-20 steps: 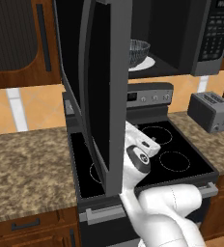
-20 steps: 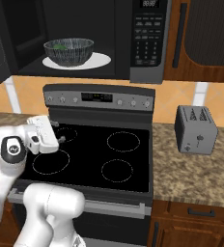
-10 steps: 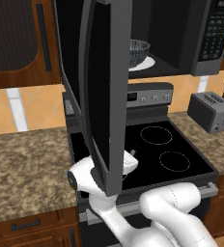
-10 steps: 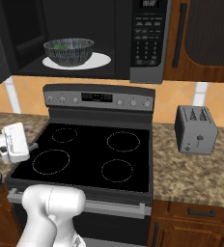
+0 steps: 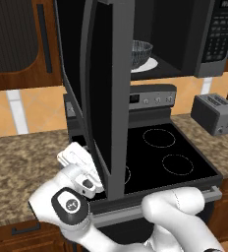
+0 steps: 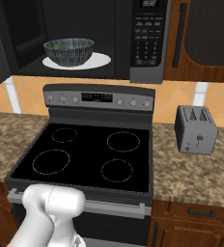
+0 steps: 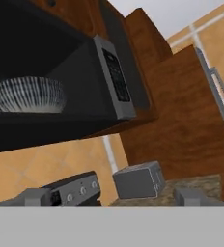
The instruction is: Pick the broccoli from the sink and place it in the bowl. Then pick the bowl and place it in the microwave. Then close the microwave door and press the start button.
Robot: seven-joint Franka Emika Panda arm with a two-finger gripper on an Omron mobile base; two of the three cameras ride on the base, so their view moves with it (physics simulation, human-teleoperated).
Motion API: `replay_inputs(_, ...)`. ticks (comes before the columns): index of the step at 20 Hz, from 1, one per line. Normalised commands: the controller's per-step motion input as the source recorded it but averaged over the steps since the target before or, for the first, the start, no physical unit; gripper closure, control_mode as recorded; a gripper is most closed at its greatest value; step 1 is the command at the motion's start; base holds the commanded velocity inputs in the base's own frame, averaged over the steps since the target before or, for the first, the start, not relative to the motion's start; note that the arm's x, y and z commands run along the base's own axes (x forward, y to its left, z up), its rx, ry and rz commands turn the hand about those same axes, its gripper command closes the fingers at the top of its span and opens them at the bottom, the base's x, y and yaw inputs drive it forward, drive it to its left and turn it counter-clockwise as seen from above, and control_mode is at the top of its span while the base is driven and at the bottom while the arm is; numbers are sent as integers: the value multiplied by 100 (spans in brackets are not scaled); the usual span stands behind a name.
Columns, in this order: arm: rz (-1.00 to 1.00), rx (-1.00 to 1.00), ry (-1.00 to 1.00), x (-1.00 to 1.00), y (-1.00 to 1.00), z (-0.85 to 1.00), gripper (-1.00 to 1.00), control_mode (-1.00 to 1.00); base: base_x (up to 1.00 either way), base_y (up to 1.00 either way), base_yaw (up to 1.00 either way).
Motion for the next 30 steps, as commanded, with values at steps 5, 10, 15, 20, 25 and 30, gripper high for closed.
replay_inputs(5,-5,-3,-13,-60,69,67,-100,-100,0,0,0)
replay_inputs(10,-9,0,-15,-72,34,84,-100,-100,0,0,0)
replay_inputs(15,-10,0,-19,-74,0,76,-100,-100,0,0,0)
replay_inputs(20,-2,1,-22,-55,-31,51,-100,-100,0,0,0)
replay_inputs(25,0,6,-20,-11,-62,34,-100,-100,0,0,0)
replay_inputs(30,8,13,-12,0,-74,16,-100,-100,0,0,0)
